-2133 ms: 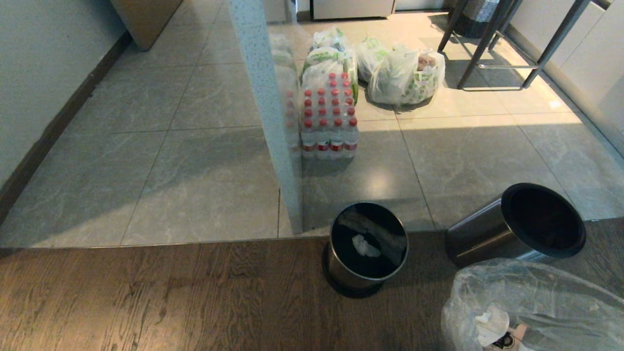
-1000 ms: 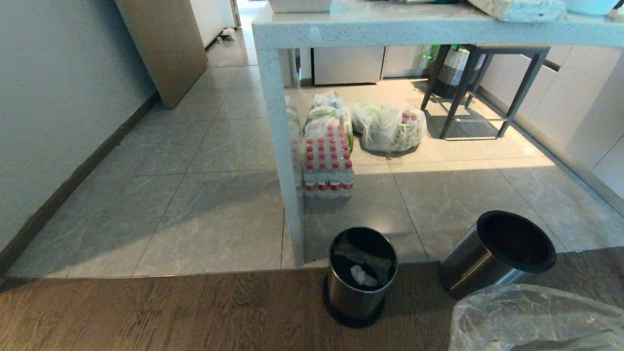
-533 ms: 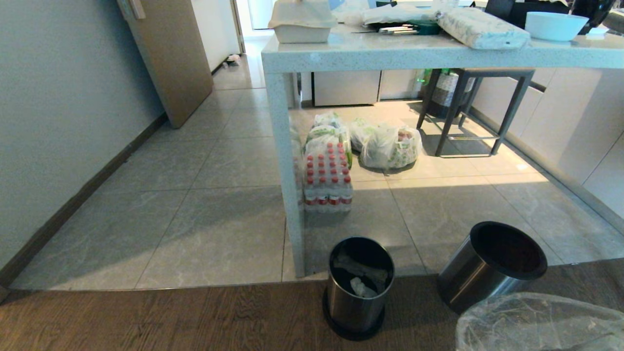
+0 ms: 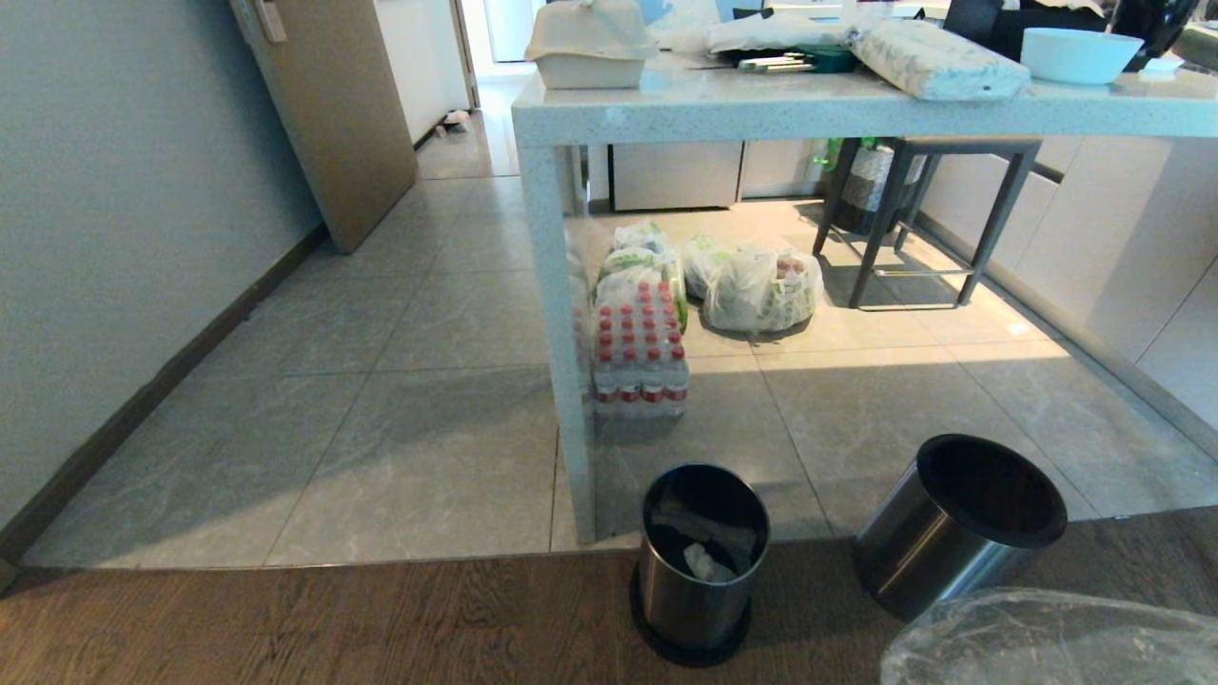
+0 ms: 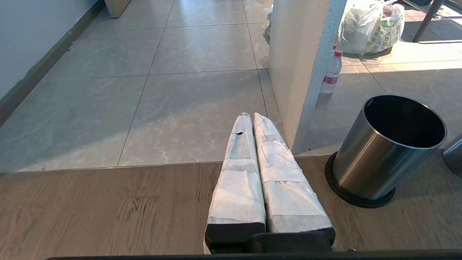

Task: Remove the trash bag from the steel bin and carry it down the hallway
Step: Put the trash bag at the door

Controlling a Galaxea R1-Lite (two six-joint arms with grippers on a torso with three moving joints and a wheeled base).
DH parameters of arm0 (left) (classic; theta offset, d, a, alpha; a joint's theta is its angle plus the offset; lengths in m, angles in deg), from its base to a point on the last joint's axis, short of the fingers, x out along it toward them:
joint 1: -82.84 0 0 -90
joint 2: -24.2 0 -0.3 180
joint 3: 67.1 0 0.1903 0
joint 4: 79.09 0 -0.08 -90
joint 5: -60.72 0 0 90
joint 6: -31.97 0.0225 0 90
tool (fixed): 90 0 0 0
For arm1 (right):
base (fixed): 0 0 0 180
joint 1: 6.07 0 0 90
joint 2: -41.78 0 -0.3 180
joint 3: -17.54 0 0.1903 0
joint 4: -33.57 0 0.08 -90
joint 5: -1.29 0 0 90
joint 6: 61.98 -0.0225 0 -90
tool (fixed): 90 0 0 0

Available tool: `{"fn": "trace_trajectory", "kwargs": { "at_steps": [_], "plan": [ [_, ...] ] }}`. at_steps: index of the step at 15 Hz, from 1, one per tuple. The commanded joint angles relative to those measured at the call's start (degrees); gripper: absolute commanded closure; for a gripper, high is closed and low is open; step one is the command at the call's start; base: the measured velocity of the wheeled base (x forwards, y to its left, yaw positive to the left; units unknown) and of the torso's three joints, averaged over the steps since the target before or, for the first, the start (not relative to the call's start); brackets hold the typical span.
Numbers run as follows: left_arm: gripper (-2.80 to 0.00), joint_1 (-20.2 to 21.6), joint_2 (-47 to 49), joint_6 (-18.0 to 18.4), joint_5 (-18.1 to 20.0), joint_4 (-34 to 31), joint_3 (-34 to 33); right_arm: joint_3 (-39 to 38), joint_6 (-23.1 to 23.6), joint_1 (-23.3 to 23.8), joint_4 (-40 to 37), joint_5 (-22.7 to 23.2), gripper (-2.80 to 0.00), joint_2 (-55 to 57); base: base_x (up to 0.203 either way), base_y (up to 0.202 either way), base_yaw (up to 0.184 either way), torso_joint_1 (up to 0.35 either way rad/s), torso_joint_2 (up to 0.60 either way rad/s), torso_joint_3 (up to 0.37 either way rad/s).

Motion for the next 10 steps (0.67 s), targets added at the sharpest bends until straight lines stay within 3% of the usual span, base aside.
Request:
{"fn": "trace_trajectory", "kwargs": {
  "at_steps": [1,7,10],
  "plan": [
    [0.0,0.01,0.02,0.04,0.0,0.04,-0.08,-0.09,0.05,-0.02,0.0,0.01,0.0,0.07,0.0,0.0,0.0,0.0,0.0,0.0],
    [0.0,0.01,0.02,-0.13,0.0,0.04,-0.02,-0.09,0.05,-0.02,0.0,0.01,0.0,0.07,0.0,0.0,0.0,0.0,0.0,0.0],
    [0.0,0.01,0.02,-0.13,0.0,0.04,-0.09,-0.1,0.05,-0.02,0.0,0.01,0.0,0.07,0.001,0.139,-0.007,0.0,0.0,0.004]
  ]
}}
